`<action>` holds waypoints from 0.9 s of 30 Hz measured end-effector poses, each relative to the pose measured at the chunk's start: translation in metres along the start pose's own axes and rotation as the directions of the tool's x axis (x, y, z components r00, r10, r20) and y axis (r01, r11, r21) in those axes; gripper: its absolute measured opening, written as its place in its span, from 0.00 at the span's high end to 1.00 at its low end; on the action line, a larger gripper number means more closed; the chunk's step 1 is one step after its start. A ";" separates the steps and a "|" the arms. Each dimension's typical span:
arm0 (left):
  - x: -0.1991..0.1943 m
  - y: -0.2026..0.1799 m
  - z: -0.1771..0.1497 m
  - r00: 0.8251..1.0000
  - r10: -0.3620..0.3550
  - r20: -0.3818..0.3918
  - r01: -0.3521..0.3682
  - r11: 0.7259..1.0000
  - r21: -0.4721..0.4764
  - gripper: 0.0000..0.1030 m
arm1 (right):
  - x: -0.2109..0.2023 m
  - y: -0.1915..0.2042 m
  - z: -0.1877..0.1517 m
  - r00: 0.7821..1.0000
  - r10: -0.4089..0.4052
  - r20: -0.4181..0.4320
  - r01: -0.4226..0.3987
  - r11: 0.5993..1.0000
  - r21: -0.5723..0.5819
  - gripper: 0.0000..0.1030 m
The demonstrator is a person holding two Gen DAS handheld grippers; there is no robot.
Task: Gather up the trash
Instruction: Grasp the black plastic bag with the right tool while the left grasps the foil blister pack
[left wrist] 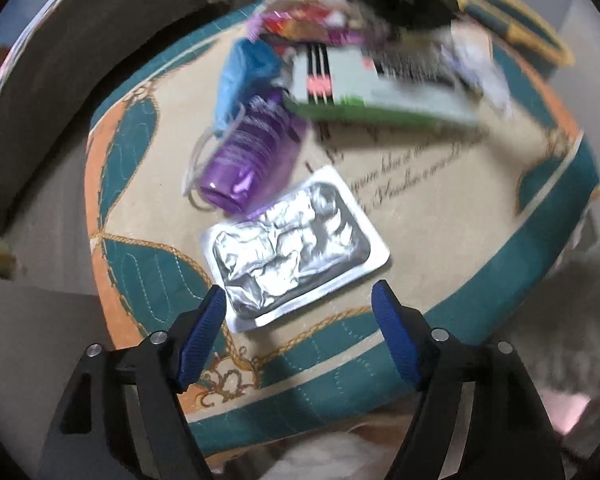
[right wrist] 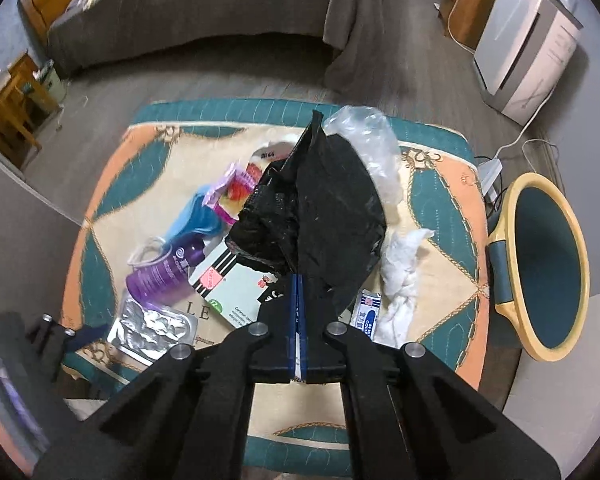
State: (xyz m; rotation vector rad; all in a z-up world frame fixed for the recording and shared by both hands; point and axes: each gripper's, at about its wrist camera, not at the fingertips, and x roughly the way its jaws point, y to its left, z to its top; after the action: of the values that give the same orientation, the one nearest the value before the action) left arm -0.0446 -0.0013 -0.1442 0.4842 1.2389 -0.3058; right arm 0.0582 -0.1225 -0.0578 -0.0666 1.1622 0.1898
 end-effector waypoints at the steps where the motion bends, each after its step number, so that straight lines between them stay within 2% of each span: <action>1: 0.002 -0.002 0.001 1.000 0.009 -0.001 -0.009 1.000 0.017 0.26 | -0.003 -0.003 0.000 1.000 0.004 0.009 -0.004 1.000 0.005 1.00; 5: 0.000 -0.006 0.017 0.999 0.004 0.044 -0.005 0.999 0.036 0.26 | -0.012 -0.014 0.002 0.999 0.016 0.030 -0.017 0.999 0.037 1.00; 8: 0.004 -0.007 0.031 0.999 -0.011 0.043 0.008 0.999 0.048 0.27 | -0.015 -0.027 0.001 0.999 0.028 0.038 -0.030 0.997 0.065 1.00; 16: 0.020 0.011 0.059 0.997 -0.076 0.030 0.076 0.997 0.001 0.26 | -0.016 -0.052 0.005 0.997 0.061 0.049 -0.065 0.993 0.101 1.00; 18: 0.030 0.021 0.061 0.995 -0.101 0.005 0.101 0.994 -0.031 0.17 | -0.016 -0.056 0.006 0.996 0.079 0.047 -0.084 0.990 0.112 1.00; 20: 0.036 0.034 0.060 0.991 -0.132 -0.004 0.132 0.988 -0.087 0.15 | -0.015 -0.057 0.007 0.995 0.091 0.047 -0.096 0.989 0.115 1.00; 22: 0.038 0.040 0.059 0.987 -0.162 -0.002 0.160 0.980 -0.115 0.17 | -0.016 -0.057 0.009 0.994 0.096 0.051 -0.101 0.989 0.108 1.00; 24: 0.035 0.037 0.060 0.987 -0.158 0.011 0.158 0.983 -0.087 0.29 | -0.018 -0.058 0.011 0.993 0.103 0.059 -0.109 0.988 0.108 1.00; 27: 0.027 0.030 0.059 0.986 -0.164 0.023 0.165 0.984 -0.063 0.32 | -0.023 -0.059 0.013 0.992 0.101 0.081 -0.110 0.988 0.107 1.00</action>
State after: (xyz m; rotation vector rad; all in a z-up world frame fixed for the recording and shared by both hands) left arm 0.0269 -0.0043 -0.1501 0.3232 1.2698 -0.4080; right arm 0.0724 -0.1812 -0.0342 0.1002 1.1003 0.2186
